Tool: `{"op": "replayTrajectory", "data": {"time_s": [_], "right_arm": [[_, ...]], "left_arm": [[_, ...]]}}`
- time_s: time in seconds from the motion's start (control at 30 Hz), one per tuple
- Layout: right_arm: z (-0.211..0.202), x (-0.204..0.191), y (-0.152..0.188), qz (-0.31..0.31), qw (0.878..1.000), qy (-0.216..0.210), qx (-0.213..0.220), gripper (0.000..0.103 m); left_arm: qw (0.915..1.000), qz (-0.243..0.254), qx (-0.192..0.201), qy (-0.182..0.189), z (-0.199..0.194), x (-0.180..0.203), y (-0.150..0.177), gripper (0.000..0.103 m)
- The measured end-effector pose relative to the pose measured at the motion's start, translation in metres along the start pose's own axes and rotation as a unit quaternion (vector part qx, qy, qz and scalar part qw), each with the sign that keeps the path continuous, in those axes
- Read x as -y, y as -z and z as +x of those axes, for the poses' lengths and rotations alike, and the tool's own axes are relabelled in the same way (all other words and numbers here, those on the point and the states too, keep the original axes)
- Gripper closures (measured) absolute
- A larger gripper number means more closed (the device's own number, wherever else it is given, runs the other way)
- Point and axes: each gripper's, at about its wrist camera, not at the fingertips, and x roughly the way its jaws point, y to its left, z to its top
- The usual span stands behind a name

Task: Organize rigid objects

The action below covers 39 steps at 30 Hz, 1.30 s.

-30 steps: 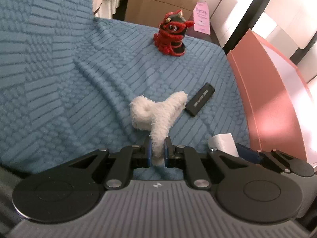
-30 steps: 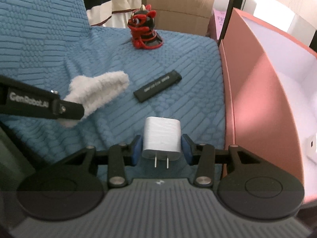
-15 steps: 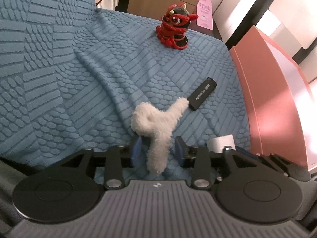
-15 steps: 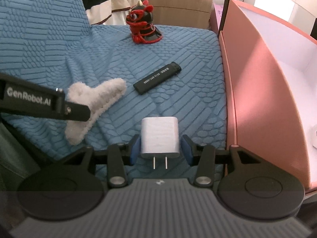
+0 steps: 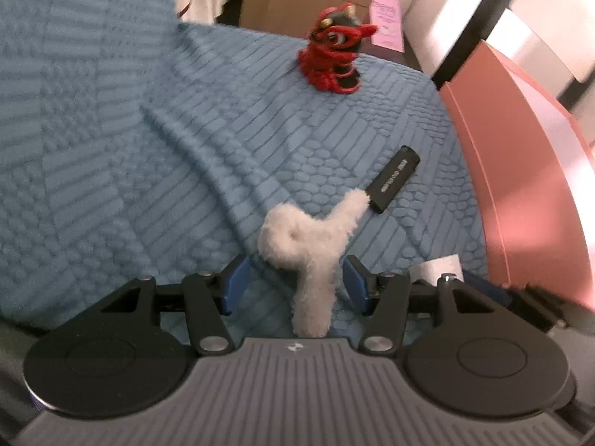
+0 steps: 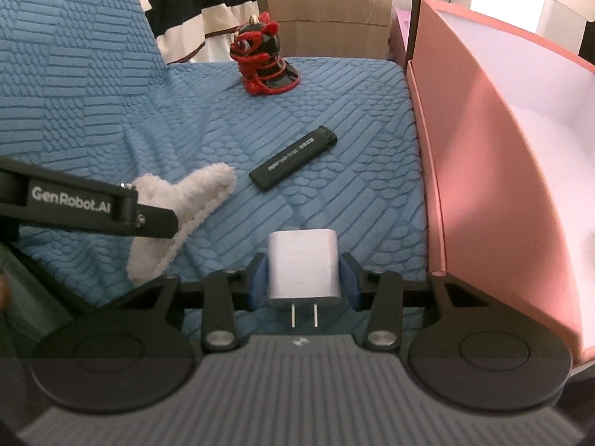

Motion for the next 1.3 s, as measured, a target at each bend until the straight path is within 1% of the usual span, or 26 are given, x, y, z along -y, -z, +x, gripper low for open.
{"op": "replayTrajectory", "data": {"time_s": [0.07, 0.17, 0.33, 0.43, 0.7, 0.83, 0.87, 0.93, 1.0, 1.07, 1.3], "right_arm": [[-0.001, 0.0, -0.002, -0.003, 1.0, -0.001, 0.004, 0.058], [-0.003, 0.002, -0.004, -0.002, 1.0, 0.0, 0.007, 0.058], [0.001, 0.005, -0.004, 0.006, 1.0, 0.006, 0.001, 0.058], [0.003, 0.006, -0.004, 0.011, 1.0, 0.006, -0.005, 0.058], [0.005, 0.005, -0.004, 0.011, 1.0, 0.007, -0.006, 0.058], [0.007, 0.004, -0.006, 0.003, 1.0, 0.011, -0.003, 0.058], [0.007, 0.004, -0.007, 0.004, 1.0, 0.012, -0.003, 0.058], [0.008, 0.005, -0.007, 0.004, 1.0, 0.012, -0.002, 0.058], [0.008, 0.005, -0.007, 0.004, 1.0, 0.012, -0.002, 0.058], [0.008, 0.006, -0.007, 0.009, 1.0, 0.011, -0.004, 0.058], [0.003, 0.007, -0.01, 0.023, 1.0, 0.007, -0.003, 0.058]], "left_arm": [[0.9999, 0.009, 0.006, -0.002, 0.0, 0.002, -0.002, 0.041], [0.9999, 0.013, 0.006, -0.008, 0.002, 0.001, -0.003, 0.036], [0.9996, 0.025, 0.009, -0.006, 0.008, 0.002, -0.008, 0.036], [0.9988, 0.044, 0.012, -0.016, 0.01, 0.007, -0.008, 0.036], [0.9986, 0.046, 0.014, -0.021, 0.017, 0.008, -0.01, 0.037], [0.9982, 0.051, 0.017, -0.028, 0.018, 0.011, -0.009, 0.039], [0.9979, 0.053, 0.019, -0.031, 0.019, 0.012, -0.008, 0.041], [0.9978, 0.054, 0.023, -0.03, 0.018, 0.013, -0.008, 0.048], [0.9978, 0.054, 0.028, -0.029, 0.017, 0.012, -0.009, 0.05], [0.9978, 0.046, 0.035, -0.031, 0.014, 0.009, -0.011, 0.051], [0.9986, 0.016, 0.048, -0.014, 0.002, -0.001, -0.016, 0.052]]}}
